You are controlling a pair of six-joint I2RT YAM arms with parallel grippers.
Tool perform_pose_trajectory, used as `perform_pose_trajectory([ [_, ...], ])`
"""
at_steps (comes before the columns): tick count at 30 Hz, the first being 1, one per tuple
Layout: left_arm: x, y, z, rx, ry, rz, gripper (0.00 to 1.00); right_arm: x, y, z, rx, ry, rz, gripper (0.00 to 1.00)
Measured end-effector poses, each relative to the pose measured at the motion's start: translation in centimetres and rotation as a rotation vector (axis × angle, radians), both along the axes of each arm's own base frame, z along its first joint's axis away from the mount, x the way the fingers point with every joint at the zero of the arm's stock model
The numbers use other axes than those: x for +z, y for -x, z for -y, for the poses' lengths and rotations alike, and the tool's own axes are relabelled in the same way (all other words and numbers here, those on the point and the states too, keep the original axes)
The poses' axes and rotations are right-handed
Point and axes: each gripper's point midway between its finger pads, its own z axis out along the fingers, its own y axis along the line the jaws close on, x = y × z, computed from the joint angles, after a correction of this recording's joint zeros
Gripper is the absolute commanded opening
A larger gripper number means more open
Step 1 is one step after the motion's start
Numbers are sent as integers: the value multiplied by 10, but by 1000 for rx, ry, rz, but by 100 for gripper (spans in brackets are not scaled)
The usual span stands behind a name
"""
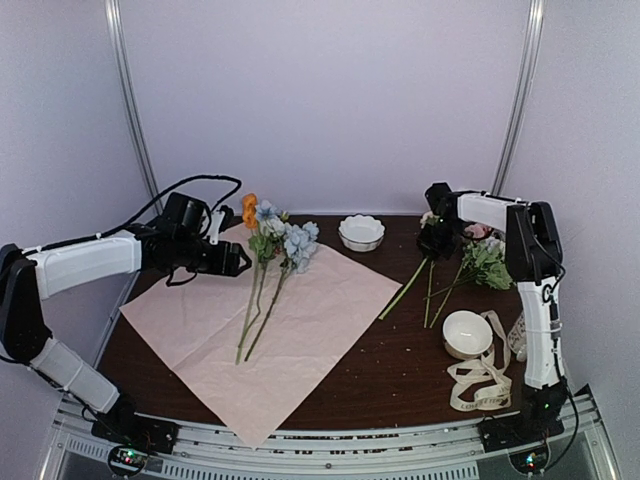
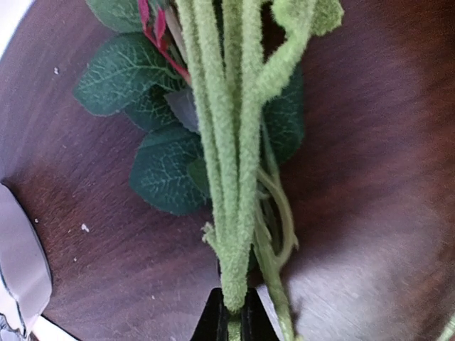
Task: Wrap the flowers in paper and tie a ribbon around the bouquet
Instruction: Pick up the fake flower from the center of the board, then place the fake flower on the flattened wrapping paper.
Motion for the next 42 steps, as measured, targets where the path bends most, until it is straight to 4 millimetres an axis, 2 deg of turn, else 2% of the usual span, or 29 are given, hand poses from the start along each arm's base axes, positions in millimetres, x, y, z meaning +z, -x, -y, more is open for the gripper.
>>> perform_pose_trajectory([
  [3,7,2,-2,-6,-6,23,85,20,5,8,-6,36,34,0],
  [5,8,3,-6,-4,-19,38,86,50,5,12,0,58,105,0],
  [8,8,-1,-17,12,-38,47,87,125,6,12,30,83,288,0],
  [10,6,-6,-32,44,-52,45,88,179,7,1,70,81,423,0],
  [12,4,-13,-50,92,-70,43,90,225,12,-24,127,51,542,0],
  [13,4,-18,-60,121,-80,46,91,246,17,-46,170,20,597,0],
  [14,3,-21,-69,148,-90,49,91,258,22,-69,214,-16,634,0],
  [16,1,-27,-87,201,-113,54,97,273,37,-136,337,-124,682,0],
  [18,-1,-33,-105,251,-137,58,98,269,54,-201,448,-222,677,0],
  [19,-2,-35,-112,270,-145,60,98,262,64,-240,509,-280,667,0],
  [20,-2,-38,-121,296,-157,67,98,252,71,-269,552,-319,655,0],
  [22,-5,-40,-138,342,-191,78,98,218,92,-332,640,-390,599,0],
  [25,-14,-37,-159,397,-257,91,98,166,119,-394,717,-446,496,0],
  [27,-21,-33,-165,410,-289,99,98,136,129,-418,740,-464,441,2],
  [28,-23,-31,-167,414,-299,104,98,120,131,-424,740,-464,413,6],
  [30,-28,-28,-170,418,-318,114,98,100,132,-426,729,-456,376,22],
  [33,-32,-26,-174,426,-341,118,98,84,126,-415,709,-427,336,37],
  [35,-30,-28,-176,431,-348,129,98,87,119,-409,705,-411,344,43],
  [39,-27,-30,-177,434,-352,147,98,102,104,-381,728,-300,383,44],
  [42,-27,-31,-177,434,-356,148,98,130,94,-333,703,-192,424,42],
])
